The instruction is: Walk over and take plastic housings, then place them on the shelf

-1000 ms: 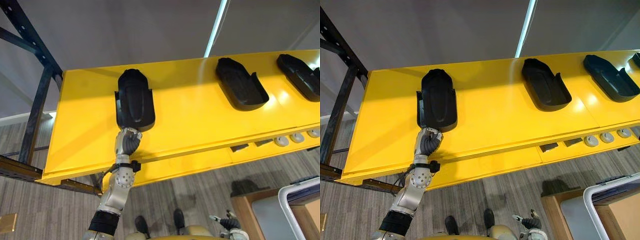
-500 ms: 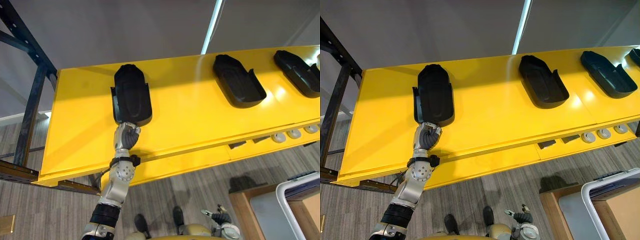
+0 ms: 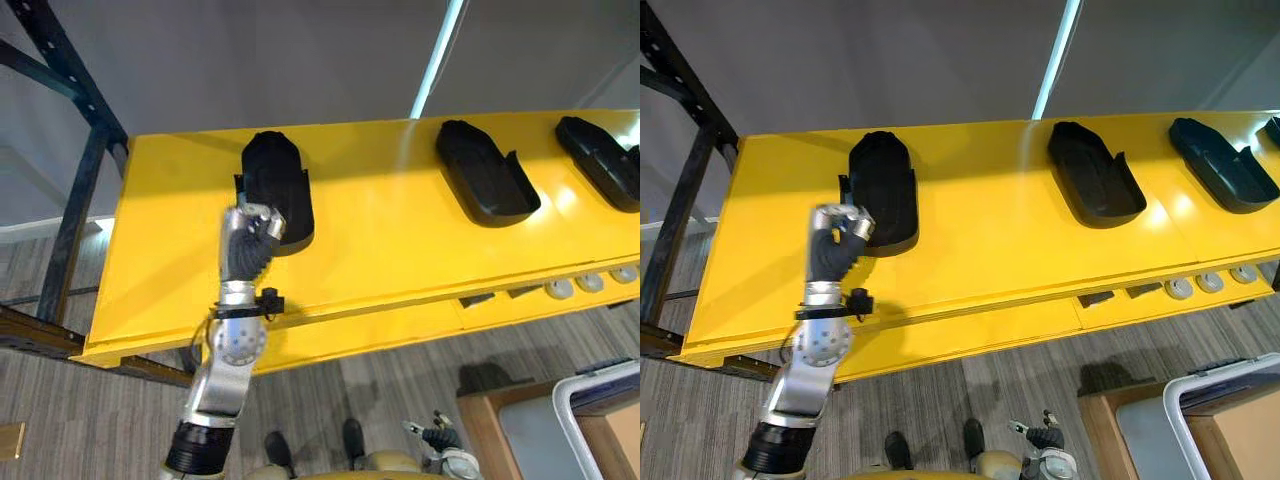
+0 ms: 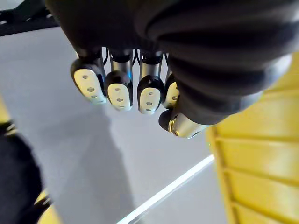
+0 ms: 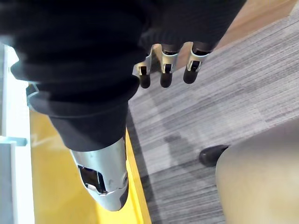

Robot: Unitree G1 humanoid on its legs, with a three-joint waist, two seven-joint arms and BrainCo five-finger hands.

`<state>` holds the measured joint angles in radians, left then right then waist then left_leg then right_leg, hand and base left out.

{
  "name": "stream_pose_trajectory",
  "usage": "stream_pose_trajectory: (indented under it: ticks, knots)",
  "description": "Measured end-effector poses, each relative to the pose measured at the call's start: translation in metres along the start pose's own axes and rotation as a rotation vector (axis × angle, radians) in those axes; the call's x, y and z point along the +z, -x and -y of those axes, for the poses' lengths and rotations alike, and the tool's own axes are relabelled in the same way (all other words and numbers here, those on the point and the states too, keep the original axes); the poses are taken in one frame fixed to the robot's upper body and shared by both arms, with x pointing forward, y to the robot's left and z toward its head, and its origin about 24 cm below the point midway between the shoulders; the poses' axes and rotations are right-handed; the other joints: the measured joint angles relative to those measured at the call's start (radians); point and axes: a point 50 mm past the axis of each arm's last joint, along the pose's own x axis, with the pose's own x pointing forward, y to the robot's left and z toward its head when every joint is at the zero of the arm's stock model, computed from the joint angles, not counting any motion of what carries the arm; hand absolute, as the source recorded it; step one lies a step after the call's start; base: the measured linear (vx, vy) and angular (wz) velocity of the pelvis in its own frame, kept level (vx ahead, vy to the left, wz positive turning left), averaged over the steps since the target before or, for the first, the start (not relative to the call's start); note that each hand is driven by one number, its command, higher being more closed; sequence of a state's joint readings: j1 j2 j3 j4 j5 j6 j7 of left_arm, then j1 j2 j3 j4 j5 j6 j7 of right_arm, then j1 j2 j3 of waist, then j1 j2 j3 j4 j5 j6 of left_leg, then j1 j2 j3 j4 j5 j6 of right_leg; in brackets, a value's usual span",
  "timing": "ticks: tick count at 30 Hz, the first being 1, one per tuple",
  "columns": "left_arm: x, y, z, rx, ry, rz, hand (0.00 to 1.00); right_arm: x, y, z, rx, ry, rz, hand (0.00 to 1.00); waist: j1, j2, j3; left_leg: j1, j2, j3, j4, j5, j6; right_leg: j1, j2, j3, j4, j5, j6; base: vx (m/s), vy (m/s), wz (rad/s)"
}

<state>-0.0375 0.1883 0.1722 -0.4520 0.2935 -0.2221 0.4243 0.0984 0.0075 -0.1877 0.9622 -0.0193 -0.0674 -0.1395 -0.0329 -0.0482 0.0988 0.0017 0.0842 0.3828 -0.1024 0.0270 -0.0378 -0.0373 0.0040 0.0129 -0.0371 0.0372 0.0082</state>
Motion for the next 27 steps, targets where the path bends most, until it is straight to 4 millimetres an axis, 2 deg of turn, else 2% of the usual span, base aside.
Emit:
stream_pose_trajectory:
  ticks: [4,5,8,11,12,14,15,16,19,20,22,27]
  knots:
    - [-0.010,0.007,-0.027,0.168,-0.007,-0.074,1.00,-0.004,0.001,0.002,0.003,0.004,-0.015,0.00,0.027,-0.002,-0.001,0.000,-0.003,-0.029,0.000,0.002,-0.001,0.022,-0.005,-0.034,0.000,-0.010,-0.002,-0.01,-0.008,0.29]
    - [-0.014,0.015,-0.034,0.212,-0.008,-0.117,1.00,-0.005,0.001,0.002,0.003,0.005,-0.019,0.00,0.035,-0.003,-0.002,-0.001,-0.005,-0.041,0.000,0.000,0.002,0.028,-0.007,-0.046,0.000,-0.015,0.002,0.02,0.002,0.23]
    - [-0.021,0.031,-0.040,0.262,-0.009,-0.205,1.00,-0.008,0.002,0.001,0.003,0.003,-0.027,0.00,0.050,-0.007,-0.005,0.000,-0.008,-0.053,0.000,0.000,0.002,0.038,-0.012,-0.068,0.001,-0.021,0.002,0.04,0.005,0.25]
    - [-0.031,0.058,-0.054,0.297,-0.082,-0.340,1.00,-0.007,0.003,-0.004,-0.004,-0.001,-0.021,0.00,0.050,-0.011,-0.007,0.010,-0.013,-0.074,0.000,-0.001,0.002,0.060,-0.019,-0.097,0.000,-0.027,0.004,0.05,0.008,0.23]
    - [-0.038,0.070,-0.058,0.300,-0.114,-0.406,1.00,-0.006,0.003,-0.005,-0.003,0.002,-0.017,0.00,0.052,-0.011,-0.009,0.013,-0.015,-0.076,0.000,-0.009,0.013,0.065,-0.021,-0.100,0.001,-0.027,0.004,0.06,0.024,0.09]
    - [-0.057,0.091,-0.061,0.272,-0.174,-0.544,1.00,-0.003,0.003,-0.007,0.002,0.001,-0.001,0.00,0.062,-0.015,-0.012,0.015,-0.015,-0.069,0.000,-0.015,0.018,0.066,-0.023,-0.101,0.002,-0.027,0.004,0.03,0.024,0.01]
    - [-0.073,0.108,-0.063,0.234,-0.216,-0.658,1.00,0.000,0.004,-0.011,0.017,0.014,0.015,0.00,0.072,-0.018,-0.015,0.020,-0.013,-0.050,0.000,-0.021,0.017,0.066,-0.024,-0.100,0.004,-0.027,0.004,0.01,0.018,-0.12]
    - [-0.084,0.122,-0.063,0.200,-0.246,-0.753,0.00,0.002,0.004,-0.015,0.031,0.029,0.022,0.00,0.077,-0.021,-0.017,0.025,-0.010,-0.032,0.001,-0.026,0.017,0.066,-0.024,-0.098,0.008,-0.027,0.004,0.01,0.015,-0.12]
    - [-0.114,0.172,-0.064,0.081,-0.304,-1.039,0.00,0.006,0.006,-0.020,0.049,0.032,0.037,0.00,0.075,-0.020,-0.017,0.026,0.013,0.014,0.058,-0.065,0.014,0.067,-0.022,-0.099,0.040,-0.031,0.004,0.03,0.009,-0.09]
    - [-0.118,0.181,-0.064,0.057,-0.310,-1.083,0.00,0.007,0.006,-0.020,0.048,0.032,0.036,0.00,0.075,-0.019,-0.018,0.023,0.016,0.019,0.072,-0.075,0.012,0.067,-0.022,-0.098,0.043,-0.033,0.003,0.04,0.002,-0.20]
    - [-0.132,0.220,-0.062,-0.043,-0.330,-1.259,0.00,0.011,0.007,-0.018,0.042,0.025,0.059,0.00,0.073,-0.021,-0.023,0.022,0.019,0.028,0.104,-0.089,0.010,0.067,-0.027,-0.098,0.062,-0.048,0.011,0.04,0.002,-0.11]
    - [-0.144,0.279,-0.047,-0.212,-0.316,-1.538,0.00,0.009,0.007,-0.013,0.026,0.015,0.058,0.00,0.071,-0.028,-0.029,0.029,0.002,0.032,0.095,-0.090,0.008,0.064,-0.042,-0.098,0.073,-0.087,0.014,0.03,0.001,-0.01]
